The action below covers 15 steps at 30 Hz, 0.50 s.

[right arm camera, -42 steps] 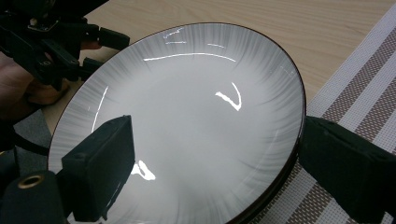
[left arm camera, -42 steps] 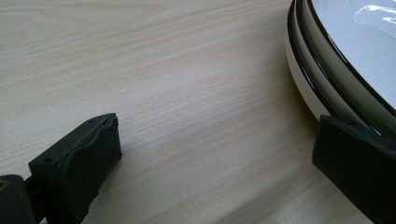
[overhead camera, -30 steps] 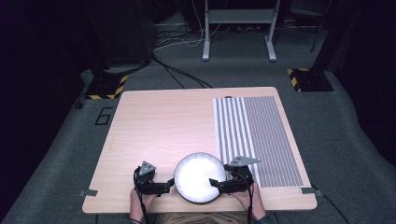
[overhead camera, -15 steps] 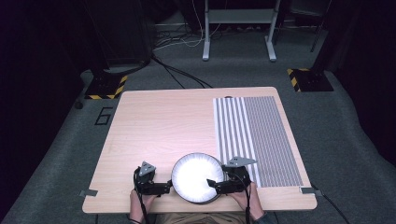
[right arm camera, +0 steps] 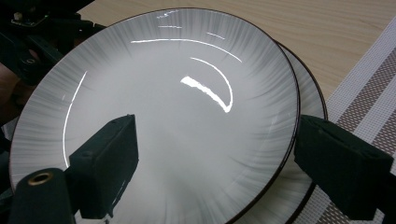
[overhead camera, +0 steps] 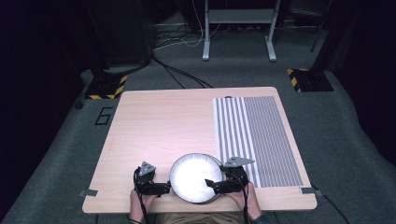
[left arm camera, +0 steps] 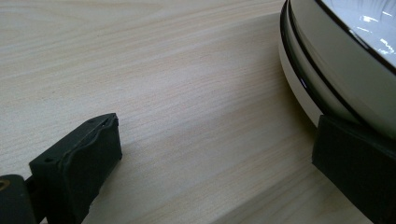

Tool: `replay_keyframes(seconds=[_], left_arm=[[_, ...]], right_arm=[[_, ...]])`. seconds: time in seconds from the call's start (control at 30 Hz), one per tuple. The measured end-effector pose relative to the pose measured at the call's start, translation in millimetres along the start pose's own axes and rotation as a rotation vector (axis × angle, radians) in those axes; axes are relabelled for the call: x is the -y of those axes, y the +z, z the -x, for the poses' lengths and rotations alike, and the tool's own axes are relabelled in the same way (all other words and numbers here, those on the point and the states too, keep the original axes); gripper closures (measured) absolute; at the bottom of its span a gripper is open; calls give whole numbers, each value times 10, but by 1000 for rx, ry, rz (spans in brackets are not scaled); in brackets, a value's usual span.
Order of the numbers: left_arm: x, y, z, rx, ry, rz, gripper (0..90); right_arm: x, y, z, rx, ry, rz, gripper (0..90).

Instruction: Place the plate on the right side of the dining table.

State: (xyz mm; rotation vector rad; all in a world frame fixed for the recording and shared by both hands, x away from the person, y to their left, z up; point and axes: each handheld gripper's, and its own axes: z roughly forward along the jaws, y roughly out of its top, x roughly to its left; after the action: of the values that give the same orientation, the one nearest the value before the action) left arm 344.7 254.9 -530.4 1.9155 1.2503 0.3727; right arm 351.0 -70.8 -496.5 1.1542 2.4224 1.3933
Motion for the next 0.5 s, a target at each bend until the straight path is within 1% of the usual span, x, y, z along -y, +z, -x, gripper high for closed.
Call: replay_keyframes(seconds=[0.1,0.17,0.37,0.43,0.5], left_arm=[[0,-3,2,-1,-1,-4,14],[1,-3,1,0,-1,-3,13],[2,-7,1,-1,-2,-3,12],[8,-10,-4,0,-8,2,10],[17,-20,-9,3,-29,10,8]], right_arm=[[7,44,-8,-3,-1,-11,136],[10,52,-20,6,1,-9,135],[14,60,-18,7,6,-4,136],[15,65,-22,6,12,-4,136],[17,81,-22,4,10,-8,138]])
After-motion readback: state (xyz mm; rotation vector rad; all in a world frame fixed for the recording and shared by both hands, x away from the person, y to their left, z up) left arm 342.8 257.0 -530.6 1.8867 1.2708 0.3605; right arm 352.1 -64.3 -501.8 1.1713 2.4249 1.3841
